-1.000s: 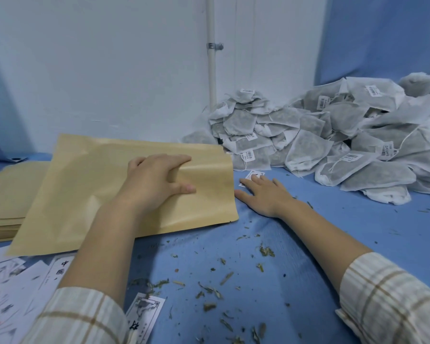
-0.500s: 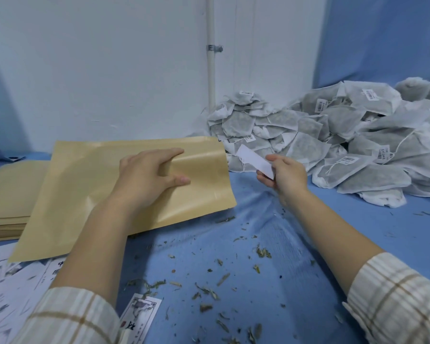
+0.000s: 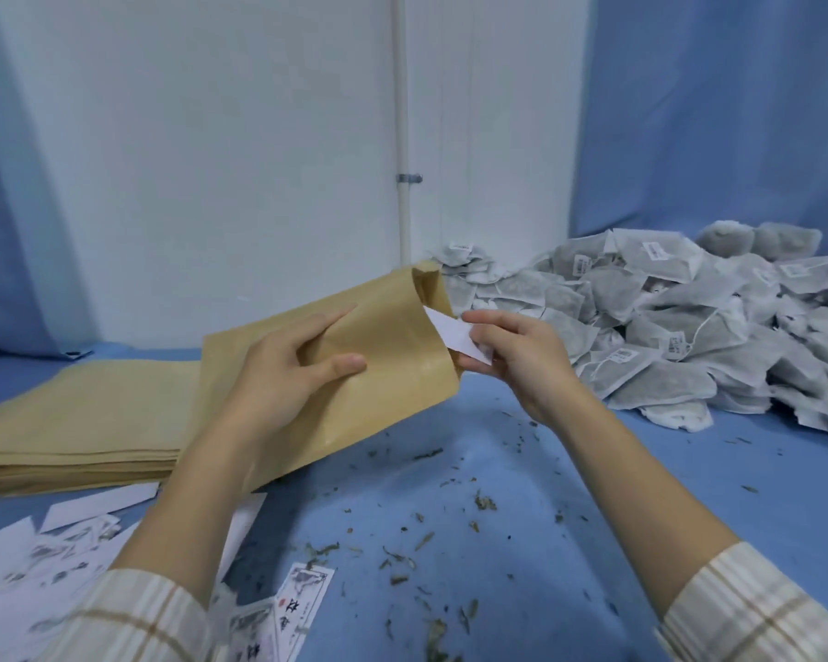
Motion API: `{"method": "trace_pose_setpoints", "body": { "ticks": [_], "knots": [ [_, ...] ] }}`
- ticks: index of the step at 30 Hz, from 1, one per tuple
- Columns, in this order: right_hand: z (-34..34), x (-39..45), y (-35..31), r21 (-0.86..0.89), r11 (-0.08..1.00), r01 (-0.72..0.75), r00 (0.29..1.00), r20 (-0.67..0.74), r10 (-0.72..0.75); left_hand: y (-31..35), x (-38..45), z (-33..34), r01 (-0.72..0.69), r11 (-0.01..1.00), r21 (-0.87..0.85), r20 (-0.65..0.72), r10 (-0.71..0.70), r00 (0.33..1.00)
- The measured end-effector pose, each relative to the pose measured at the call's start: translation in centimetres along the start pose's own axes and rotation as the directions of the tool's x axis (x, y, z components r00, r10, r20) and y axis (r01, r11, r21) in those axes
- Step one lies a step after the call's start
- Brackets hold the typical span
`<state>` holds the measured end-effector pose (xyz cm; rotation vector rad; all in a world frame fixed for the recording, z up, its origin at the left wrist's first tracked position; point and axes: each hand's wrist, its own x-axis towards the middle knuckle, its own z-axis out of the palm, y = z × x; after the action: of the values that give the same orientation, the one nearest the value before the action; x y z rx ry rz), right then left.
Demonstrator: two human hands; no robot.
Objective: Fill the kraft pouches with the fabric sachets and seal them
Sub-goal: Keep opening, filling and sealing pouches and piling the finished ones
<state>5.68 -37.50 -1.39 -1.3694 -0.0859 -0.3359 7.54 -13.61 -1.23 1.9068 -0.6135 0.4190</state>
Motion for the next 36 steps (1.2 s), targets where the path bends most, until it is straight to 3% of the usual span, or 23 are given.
{"method": "trace_pose_setpoints", "body": {
  "ticks": [6,10,12,16,21,25,26,28,30,32,34,36],
  "knots": [
    [4.7,-4.7,-8.4,-0.274,0.929,0.248,0.961,0.194,-0.199,5.0,-2.7,-5.2,-0.036,0.993,-0.111,0.066,0.044,0.997],
    [9.6,-8.1,-13.5,-0.524,0.747,0.410,0.906,0.330,-0.266,8.7,-4.9,-7.9,-0.069,0.979,-0.191,0.100,0.090,0.991],
    [12.2,-9.4,-14.9,-0.673,0.597,0.436,0.896,0.389,-0.215,10.3,-6.2,-9.2,-0.079,0.975,-0.207,0.125,0.107,0.986],
    [16.7,-12.1,-17.2,-0.809,0.362,0.462,0.880,0.469,-0.076,11.5,-8.7,-12.3,-0.052,0.963,-0.263,0.159,0.096,0.983],
    [20.0,-14.1,-19.5,-0.837,0.214,0.504,0.852,0.522,0.032,12.3,-11.0,-15.0,0.010,0.952,-0.305,0.202,0.054,0.978],
    [21.4,-14.7,-20.9,-0.755,-0.047,0.654,0.756,0.649,0.081,13.5,-12.0,-16.4,0.019,0.966,-0.257,0.208,0.036,0.978],
    [21.7,-14.9,-21.0,-0.734,-0.067,0.675,0.737,0.670,0.088,13.8,-12.1,-16.9,0.031,0.967,-0.253,0.182,0.017,0.983],
    [22.4,-15.0,-21.0,-0.768,-0.028,0.640,0.765,0.633,0.117,14.1,-12.9,-17.9,0.007,0.976,-0.219,0.163,0.030,0.986],
    [23.3,-14.7,-21.2,-0.804,-0.029,0.594,0.801,0.588,0.117,14.6,-13.7,-18.2,-0.077,0.993,-0.084,0.153,0.090,0.984],
    [24.4,-14.8,-21.3,-0.824,0.026,0.565,0.811,0.561,0.164,14.2,-13.9,-18.0,-0.140,0.990,0.021,0.056,0.139,0.989],
    [25.3,-15.0,-21.0,-0.835,0.084,0.545,0.789,0.544,0.285,13.8,-14.0,-18.1,-0.085,0.993,-0.082,0.009,0.086,0.996],
    [25.3,-14.7,-21.0,-0.833,0.171,0.526,0.741,0.548,0.388,13.4,-14.2,-18.8,-0.038,0.980,-0.196,0.052,0.049,0.997]
  ]
}}
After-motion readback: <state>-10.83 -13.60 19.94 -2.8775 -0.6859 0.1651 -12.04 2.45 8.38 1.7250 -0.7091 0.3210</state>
